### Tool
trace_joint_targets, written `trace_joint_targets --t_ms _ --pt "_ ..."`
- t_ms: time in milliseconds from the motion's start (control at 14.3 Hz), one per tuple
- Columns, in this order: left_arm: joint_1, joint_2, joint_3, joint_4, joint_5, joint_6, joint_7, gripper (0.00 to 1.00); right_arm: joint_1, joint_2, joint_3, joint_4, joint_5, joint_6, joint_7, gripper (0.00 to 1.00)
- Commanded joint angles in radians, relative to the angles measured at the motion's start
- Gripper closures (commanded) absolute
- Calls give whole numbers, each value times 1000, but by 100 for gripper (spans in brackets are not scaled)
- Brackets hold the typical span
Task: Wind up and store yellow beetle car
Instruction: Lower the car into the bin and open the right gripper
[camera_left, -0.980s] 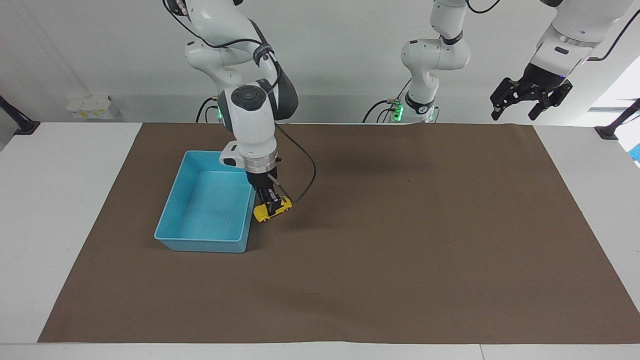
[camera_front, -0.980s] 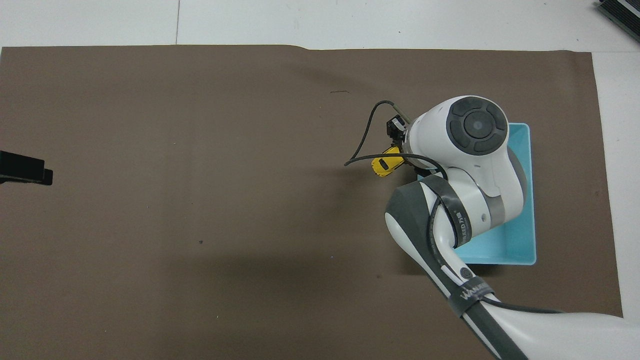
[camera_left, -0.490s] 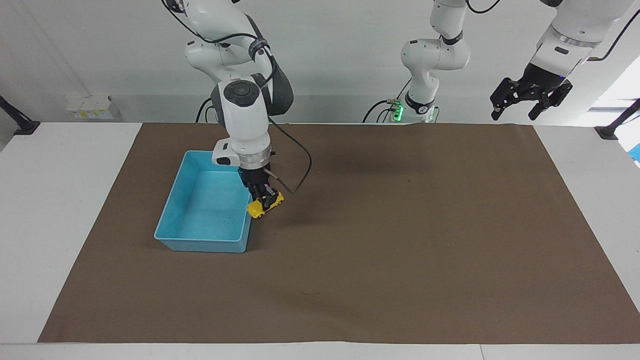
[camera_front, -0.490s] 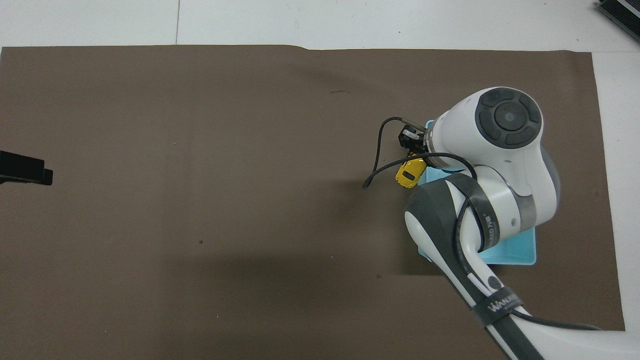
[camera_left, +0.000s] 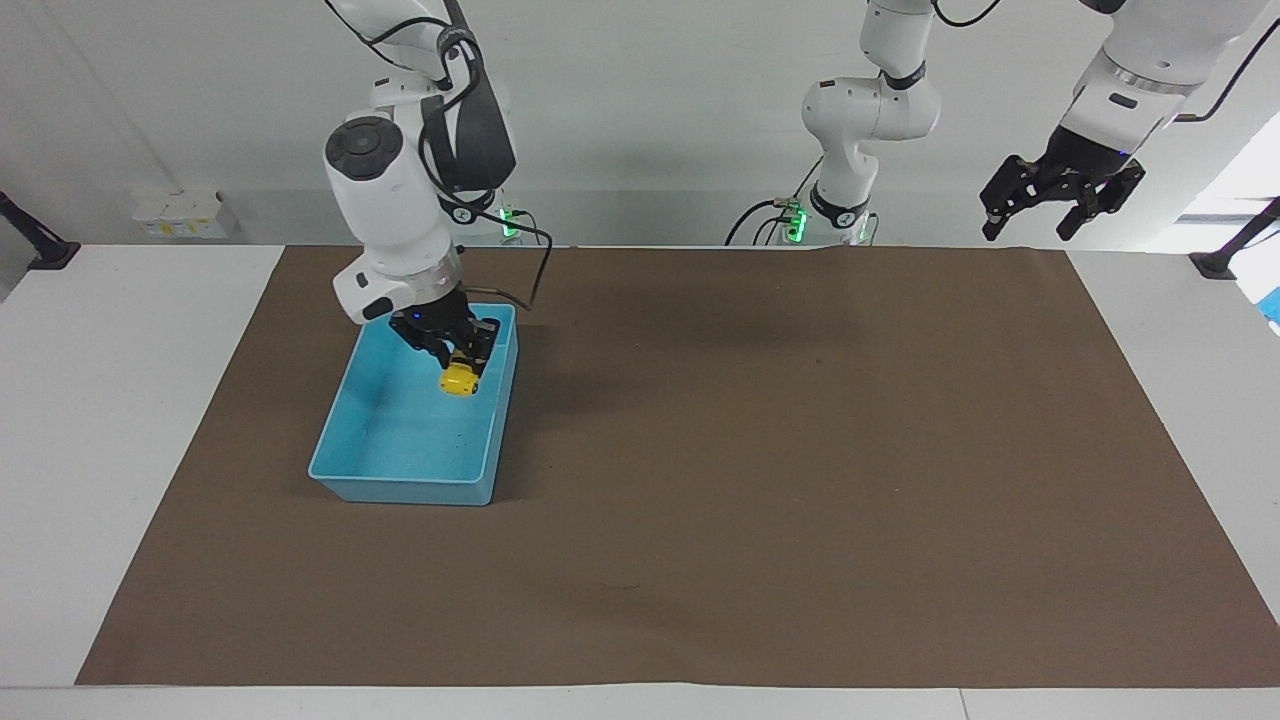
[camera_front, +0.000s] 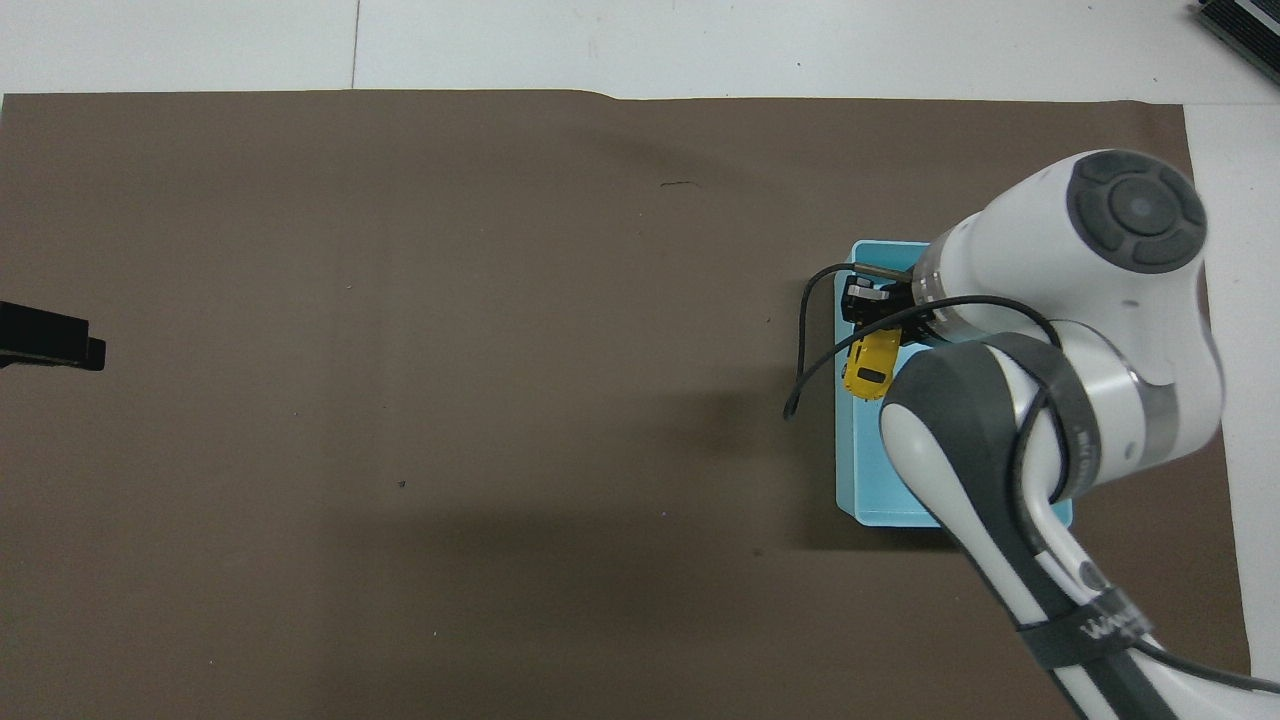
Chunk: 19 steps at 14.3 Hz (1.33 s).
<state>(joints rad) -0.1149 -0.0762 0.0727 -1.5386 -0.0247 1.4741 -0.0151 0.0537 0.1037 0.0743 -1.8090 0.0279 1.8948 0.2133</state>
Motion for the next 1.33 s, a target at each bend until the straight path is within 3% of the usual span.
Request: trace_joint_targets --t_ms 0,770,1259 --pt "14 -22 -10 -20 5 -3 6 0 -54 -45 9 -78 20 27 -180 100" --pt "14 -22 -10 -20 5 -3 6 0 -87 -134 9 -466 12 409 -248 100" --pt "14 -22 -10 -20 5 -3 6 0 -92 -131 10 -512 27 443 -253 100"
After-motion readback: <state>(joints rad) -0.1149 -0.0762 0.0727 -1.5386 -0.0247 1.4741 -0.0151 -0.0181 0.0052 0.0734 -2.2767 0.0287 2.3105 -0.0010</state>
